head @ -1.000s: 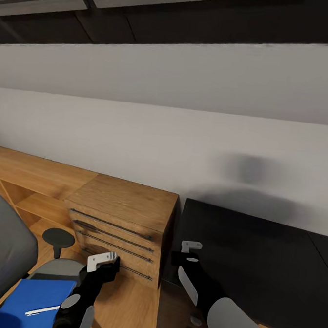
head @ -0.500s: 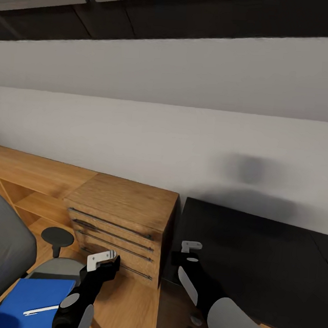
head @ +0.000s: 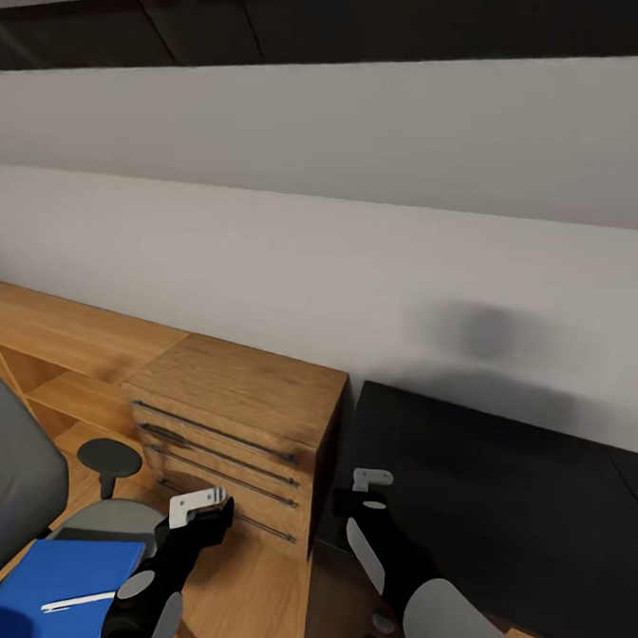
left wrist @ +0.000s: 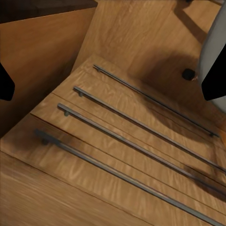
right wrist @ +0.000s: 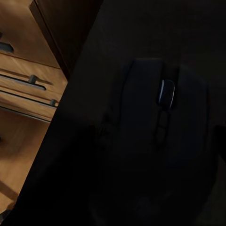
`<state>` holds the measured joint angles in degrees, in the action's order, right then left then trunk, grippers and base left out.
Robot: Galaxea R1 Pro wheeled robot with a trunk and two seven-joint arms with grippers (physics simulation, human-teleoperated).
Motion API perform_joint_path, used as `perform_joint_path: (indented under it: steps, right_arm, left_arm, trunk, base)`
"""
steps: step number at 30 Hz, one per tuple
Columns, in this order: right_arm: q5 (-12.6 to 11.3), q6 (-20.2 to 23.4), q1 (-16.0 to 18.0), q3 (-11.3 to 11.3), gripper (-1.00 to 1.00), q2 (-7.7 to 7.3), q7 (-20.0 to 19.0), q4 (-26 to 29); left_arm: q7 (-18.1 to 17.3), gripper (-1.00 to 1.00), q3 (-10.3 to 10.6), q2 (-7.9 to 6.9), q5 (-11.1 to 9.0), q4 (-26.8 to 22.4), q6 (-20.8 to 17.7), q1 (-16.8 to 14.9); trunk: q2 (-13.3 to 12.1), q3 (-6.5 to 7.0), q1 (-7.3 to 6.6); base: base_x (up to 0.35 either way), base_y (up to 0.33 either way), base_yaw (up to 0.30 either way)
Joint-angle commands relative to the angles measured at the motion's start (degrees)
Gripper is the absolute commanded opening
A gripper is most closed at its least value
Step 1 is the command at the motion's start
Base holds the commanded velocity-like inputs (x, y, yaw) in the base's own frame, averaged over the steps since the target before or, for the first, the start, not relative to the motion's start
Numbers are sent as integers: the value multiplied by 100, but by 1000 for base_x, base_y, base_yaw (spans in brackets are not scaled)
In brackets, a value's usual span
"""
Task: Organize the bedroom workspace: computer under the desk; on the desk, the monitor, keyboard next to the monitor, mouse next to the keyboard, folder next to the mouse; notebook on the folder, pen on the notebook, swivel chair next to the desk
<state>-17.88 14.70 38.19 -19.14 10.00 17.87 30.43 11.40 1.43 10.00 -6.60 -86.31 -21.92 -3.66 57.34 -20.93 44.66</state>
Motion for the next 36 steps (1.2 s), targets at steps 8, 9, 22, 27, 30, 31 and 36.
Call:
perform_joint_path:
  steps: [8, 9, 22, 27, 30, 31, 36]
  right_arm:
    - [-33, 21, 4, -19, -100, 0, 33, 7]
    - [-32, 22, 4, -19, -100, 0, 33, 7]
    - [-33, 8, 4, -19, -100, 0, 33, 7]
    - [-38, 7, 4, -20, -100, 0, 33, 6]
    - [-38, 7, 4, -20, -100, 0, 32, 6]
    - [-39, 7, 4, -20, -100, 0, 32, 6]
    - [-39, 7, 4, -20, -100, 0, 33, 7]
  left_arm:
    - [47, 100, 7, 0, -57, -8, -23, -3]
    - [47, 100, 7, 0, -56, -8, -21, -3]
    - [59, 100, 7, 0, -52, -15, -8, -3]
    - [64, 100, 7, 0, -52, -17, 2, -3]
    - [64, 100, 7, 0, -52, -17, 3, -3]
    - [64, 100, 7, 0, -52, -17, 3, -3]
    - [64, 100, 7, 0, -52, -17, -1, -3]
  trunk:
    - [328, -151, 177]
    - [368, -169, 199]
    - [568, -259, 309]
    - [769, -349, 419]
    - [889, -403, 484]
    - [929, -421, 506]
    - [1009, -456, 550]
  base:
    - [0, 0, 0]
    - [0, 0, 0]
    - [0, 0, 0]
    - [0, 0, 0]
    - [0, 0, 0]
    - [0, 0, 0]
    - [0, 0, 0]
